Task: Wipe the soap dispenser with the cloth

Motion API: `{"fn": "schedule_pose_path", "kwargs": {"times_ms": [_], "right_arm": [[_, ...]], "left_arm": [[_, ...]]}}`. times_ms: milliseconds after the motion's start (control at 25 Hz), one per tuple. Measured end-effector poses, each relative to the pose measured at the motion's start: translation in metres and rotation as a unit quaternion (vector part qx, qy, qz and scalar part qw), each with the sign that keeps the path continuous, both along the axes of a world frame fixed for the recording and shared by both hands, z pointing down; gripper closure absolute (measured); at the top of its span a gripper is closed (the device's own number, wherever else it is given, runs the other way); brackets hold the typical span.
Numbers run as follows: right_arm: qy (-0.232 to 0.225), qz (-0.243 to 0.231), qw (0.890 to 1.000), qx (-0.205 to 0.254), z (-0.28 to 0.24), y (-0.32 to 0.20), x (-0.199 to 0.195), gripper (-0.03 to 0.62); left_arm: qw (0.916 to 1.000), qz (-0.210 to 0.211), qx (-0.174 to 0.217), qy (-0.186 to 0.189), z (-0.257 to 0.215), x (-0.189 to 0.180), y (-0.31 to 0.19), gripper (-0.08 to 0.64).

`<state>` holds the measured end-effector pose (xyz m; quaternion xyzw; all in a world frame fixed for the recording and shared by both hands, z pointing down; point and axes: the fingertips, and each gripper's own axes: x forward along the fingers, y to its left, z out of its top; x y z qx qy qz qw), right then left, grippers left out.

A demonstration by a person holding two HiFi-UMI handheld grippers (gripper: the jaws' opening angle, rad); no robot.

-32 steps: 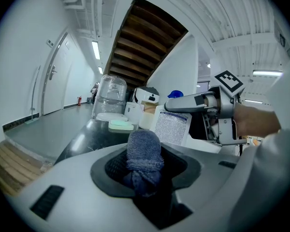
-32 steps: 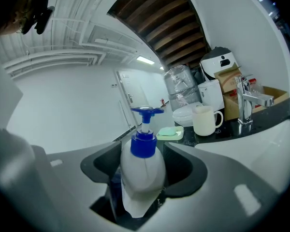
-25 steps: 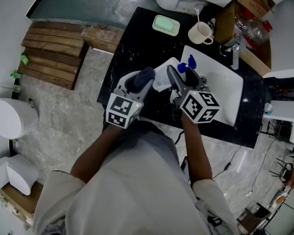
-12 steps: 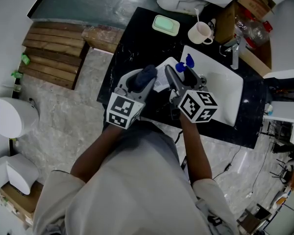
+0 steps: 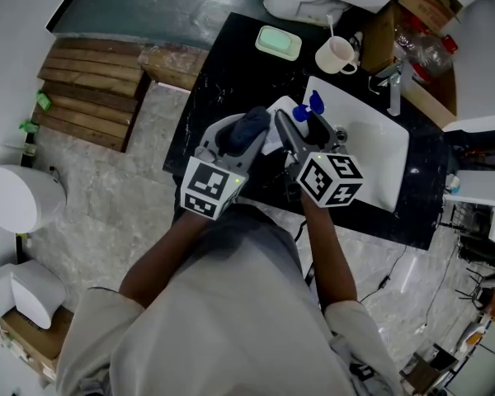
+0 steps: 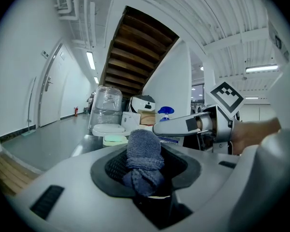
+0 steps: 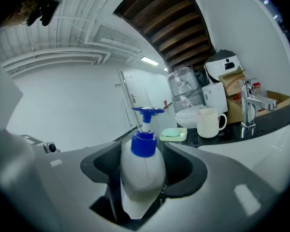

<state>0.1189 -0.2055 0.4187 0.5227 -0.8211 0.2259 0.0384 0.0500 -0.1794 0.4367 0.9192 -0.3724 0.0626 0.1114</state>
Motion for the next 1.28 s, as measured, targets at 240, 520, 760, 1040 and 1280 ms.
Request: {"fn": "schedule_pose_path", "kwargs": {"times_ms": [240,520,760,1040,1280], "right_arm": [[0.008,-0.002,1.0,0.001,0.0,0.0,-0.002,0.33],[0.021,-0.005,1.0,0.006,-0.001,0.0,-0.007,0.33],[0.016,-0.004,1.0,0.002,0.0,-0.001,-0.005,0.33],[0.017,-0.006,1.0,0.002,-0.001,-0.003,-0.006,0.33],[0.017,-0.008,1.0,0.001,-0.001,-0.002,-0.006,0.33]], "left_arm": [[0.9999,0.004,0.013,0.003,-0.01,0.003,0.002,0.408],[0.9997,0.011,0.022,0.005,-0.015,0.002,0.006,0.408],[0.9995,0.02,0.023,0.005,-0.014,0.005,0.012,0.407],[0.9994,0.024,0.025,0.005,-0.014,0.007,0.016,0.408],[0.9994,0.026,0.022,0.007,-0.011,0.007,0.02,0.408]]}}
